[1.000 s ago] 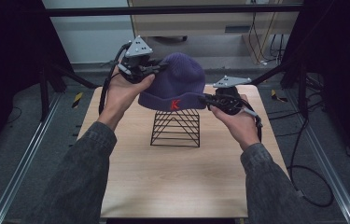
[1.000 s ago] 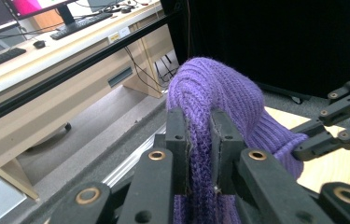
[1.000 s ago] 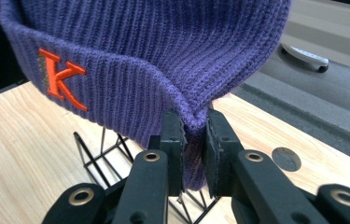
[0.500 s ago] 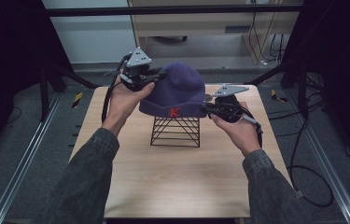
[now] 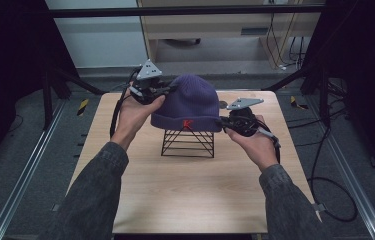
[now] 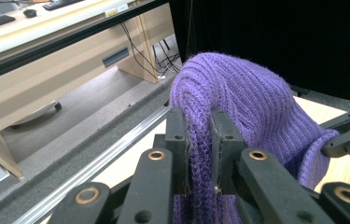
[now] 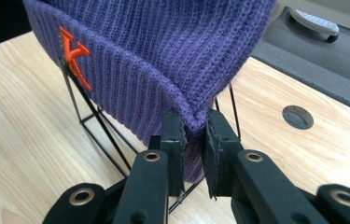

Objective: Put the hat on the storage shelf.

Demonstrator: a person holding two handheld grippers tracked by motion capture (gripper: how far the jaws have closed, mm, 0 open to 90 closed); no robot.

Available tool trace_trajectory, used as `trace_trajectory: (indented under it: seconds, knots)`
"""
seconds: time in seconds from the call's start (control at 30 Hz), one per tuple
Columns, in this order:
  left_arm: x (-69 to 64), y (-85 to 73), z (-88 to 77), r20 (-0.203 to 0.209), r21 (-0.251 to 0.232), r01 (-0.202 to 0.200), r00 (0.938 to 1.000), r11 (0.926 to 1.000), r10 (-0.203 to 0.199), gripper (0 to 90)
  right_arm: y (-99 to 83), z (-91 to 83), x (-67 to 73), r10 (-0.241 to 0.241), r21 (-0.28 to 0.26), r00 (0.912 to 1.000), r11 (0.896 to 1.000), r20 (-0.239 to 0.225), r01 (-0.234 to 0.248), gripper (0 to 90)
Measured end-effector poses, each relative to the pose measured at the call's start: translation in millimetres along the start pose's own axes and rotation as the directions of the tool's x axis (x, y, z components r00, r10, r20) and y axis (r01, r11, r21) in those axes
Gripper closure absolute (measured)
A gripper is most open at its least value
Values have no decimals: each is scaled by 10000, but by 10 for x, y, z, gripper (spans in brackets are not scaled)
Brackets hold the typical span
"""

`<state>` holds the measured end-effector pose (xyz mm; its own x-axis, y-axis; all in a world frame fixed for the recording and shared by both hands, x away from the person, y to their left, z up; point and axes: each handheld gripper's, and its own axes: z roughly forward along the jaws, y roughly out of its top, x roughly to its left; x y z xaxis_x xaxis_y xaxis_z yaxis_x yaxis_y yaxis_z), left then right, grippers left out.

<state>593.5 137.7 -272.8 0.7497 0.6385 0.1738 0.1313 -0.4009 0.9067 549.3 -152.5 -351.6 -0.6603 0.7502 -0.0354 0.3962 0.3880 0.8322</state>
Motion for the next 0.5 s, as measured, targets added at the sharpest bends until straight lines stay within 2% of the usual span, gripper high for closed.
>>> trace_trajectory:
  seconds: [0.27,0.5]
  knots:
    - [-76,-160,-3,84,195,-273,9996,9994,272,792,-151,41,32,-93,241,9999,9997,87,91,793]
    - [-101,-262,-32,299,254,-294,9991,9992,286,792,-235,86,79,-219,395,9998,9990,23,218,792]
